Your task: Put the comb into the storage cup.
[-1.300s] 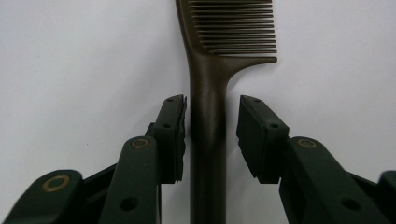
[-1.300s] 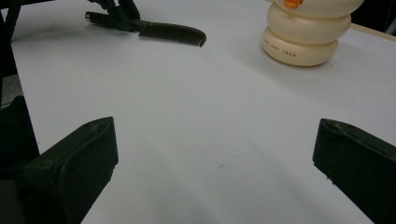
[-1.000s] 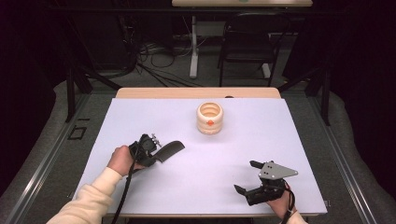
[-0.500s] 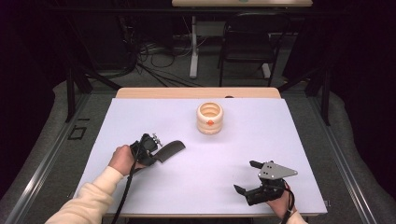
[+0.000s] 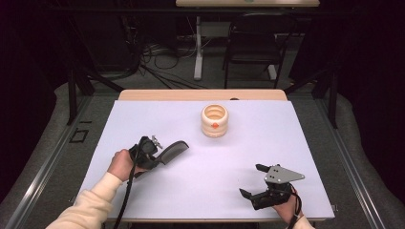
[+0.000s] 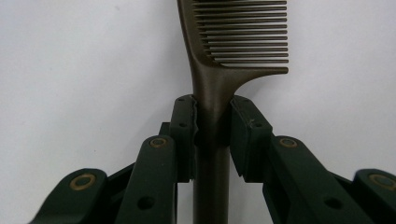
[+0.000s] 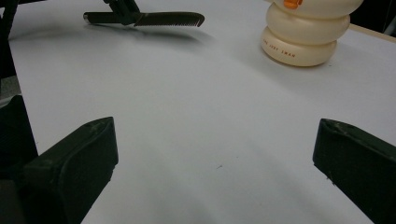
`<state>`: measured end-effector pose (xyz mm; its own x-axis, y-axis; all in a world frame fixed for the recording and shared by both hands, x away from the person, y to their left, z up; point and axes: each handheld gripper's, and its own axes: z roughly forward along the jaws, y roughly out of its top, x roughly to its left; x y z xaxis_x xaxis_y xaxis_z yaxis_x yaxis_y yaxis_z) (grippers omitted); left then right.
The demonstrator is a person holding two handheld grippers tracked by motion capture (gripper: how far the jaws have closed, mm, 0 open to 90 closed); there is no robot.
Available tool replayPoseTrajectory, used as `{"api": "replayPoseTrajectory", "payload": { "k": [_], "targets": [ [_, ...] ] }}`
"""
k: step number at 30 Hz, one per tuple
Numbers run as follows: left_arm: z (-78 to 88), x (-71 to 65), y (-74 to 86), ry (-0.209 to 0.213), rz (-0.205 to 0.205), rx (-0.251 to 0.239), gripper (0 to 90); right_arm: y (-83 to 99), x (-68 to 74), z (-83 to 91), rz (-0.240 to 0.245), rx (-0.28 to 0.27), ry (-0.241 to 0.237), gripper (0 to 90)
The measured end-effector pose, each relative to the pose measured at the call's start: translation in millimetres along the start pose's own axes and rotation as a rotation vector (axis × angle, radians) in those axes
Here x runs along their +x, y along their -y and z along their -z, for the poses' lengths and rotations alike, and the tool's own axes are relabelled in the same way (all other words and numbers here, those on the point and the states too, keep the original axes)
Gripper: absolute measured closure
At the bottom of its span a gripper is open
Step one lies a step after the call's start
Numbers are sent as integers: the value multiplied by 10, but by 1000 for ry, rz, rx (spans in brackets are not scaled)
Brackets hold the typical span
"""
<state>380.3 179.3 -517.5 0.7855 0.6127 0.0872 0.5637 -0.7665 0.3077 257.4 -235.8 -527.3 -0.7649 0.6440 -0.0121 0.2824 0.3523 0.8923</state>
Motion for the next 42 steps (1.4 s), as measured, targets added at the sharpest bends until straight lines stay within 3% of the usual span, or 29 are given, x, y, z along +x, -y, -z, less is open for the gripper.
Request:
{"api": "replayPoseTrajectory", "payload": {
  "k": [17, 26, 37, 42],
  "targets": [
    [155, -17, 97, 18, 26, -123, 722, -1, 0, -2, 1, 2, 1, 0],
    [201, -24, 143, 60, 46, -199, 722, -1, 0, -2, 1, 3, 1, 0],
    [230, -22, 173, 74, 75, -279, 722, -1, -2, -5, 1, 3, 2, 0],
    [235, -18, 189, 106, 96, -325, 722, -1, 0, -4, 2, 4, 2, 0]
  ]
}}
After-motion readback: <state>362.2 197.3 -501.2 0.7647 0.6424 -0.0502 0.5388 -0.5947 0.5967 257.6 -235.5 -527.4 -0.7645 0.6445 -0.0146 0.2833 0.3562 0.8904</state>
